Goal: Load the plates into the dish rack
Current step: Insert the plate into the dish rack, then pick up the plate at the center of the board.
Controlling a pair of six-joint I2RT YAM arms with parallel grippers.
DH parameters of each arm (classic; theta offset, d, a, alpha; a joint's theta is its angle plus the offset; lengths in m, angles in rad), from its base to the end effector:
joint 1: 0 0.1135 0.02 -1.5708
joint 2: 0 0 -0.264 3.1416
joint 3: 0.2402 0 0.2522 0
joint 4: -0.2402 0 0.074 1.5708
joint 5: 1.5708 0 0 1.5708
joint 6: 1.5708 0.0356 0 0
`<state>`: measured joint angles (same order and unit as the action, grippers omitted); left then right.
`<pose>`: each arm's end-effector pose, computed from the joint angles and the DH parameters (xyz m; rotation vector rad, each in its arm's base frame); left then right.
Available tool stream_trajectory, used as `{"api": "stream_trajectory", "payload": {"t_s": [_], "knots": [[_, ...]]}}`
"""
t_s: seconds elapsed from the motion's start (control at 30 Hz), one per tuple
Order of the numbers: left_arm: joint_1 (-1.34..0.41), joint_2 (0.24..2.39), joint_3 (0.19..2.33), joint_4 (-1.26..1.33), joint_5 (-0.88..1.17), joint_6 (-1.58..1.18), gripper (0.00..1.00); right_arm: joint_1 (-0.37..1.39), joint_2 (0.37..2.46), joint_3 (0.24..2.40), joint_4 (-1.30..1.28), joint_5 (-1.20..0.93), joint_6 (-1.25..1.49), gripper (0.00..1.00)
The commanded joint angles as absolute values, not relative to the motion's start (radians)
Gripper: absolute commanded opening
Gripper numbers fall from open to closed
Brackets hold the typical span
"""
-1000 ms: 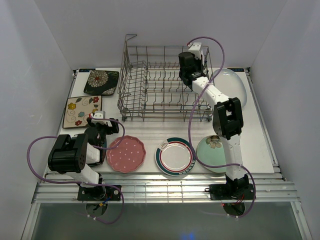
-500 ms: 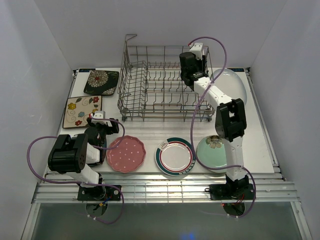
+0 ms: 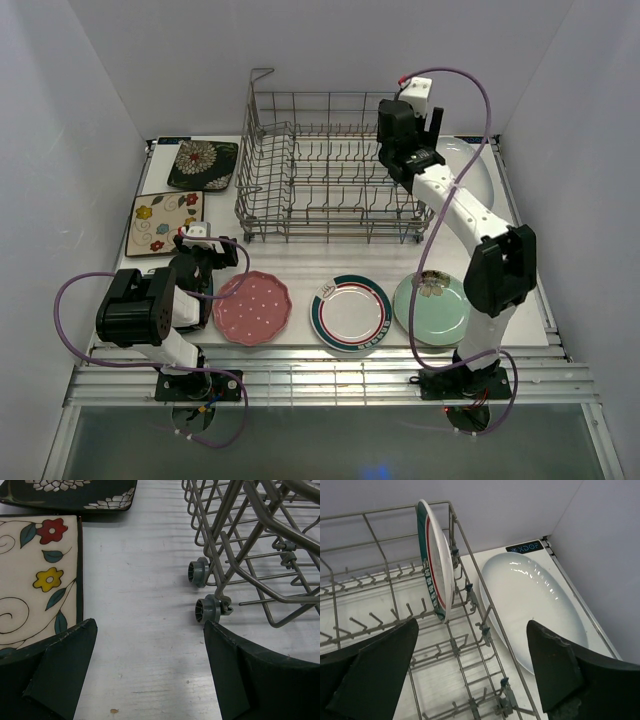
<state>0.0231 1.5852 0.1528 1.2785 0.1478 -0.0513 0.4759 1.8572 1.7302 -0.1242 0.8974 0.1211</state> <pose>0.2250 0.0000 0.1264 0.0451 1.7247 -0.1483 0.4024 0.1761 0.3713 0.3118 1.7131 -0.3785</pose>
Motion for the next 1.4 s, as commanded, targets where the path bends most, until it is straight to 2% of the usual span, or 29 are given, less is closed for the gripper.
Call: {"api": "stream_trajectory", "payload": {"t_s": [0.0,0.03,0.1,0.43,0.67,1.17,1.37], "knots": [[0.021,1.577,0.170,1.281,0.166,-0.048,0.98,0.479,1.737,1.648,-0.136,0.858,0.193,0.96],[0.021,1.577,0.170,1.281,0.166,-0.048,0.98,0.479,1.715,1.626,-0.143,0.841,0.207,0.98],[0.021,1.577,0.170,1.281,0.166,-0.048,0.98,0.479,1.642,1.550,-0.156,0.821,0.239,0.90],[0.023,1.575,0.169,1.281,0.167,-0.048,0.98,0.479,1.290,1.162,-0.178,0.677,0.376,0.90],[0.021,1.575,0.167,1.282,0.164,-0.048,0.98,0.479,1.071,1.007,-0.290,0.608,0.446,0.90],[0.023,1.575,0.169,1.282,0.166,-0.048,0.98,0.477,0.836,0.770,-0.624,0.653,0.871,0.90],[0.021,1.575,0.167,1.282,0.164,-0.048,0.98,0.477,0.773,0.687,-0.738,0.574,1.037,0.90]]}}
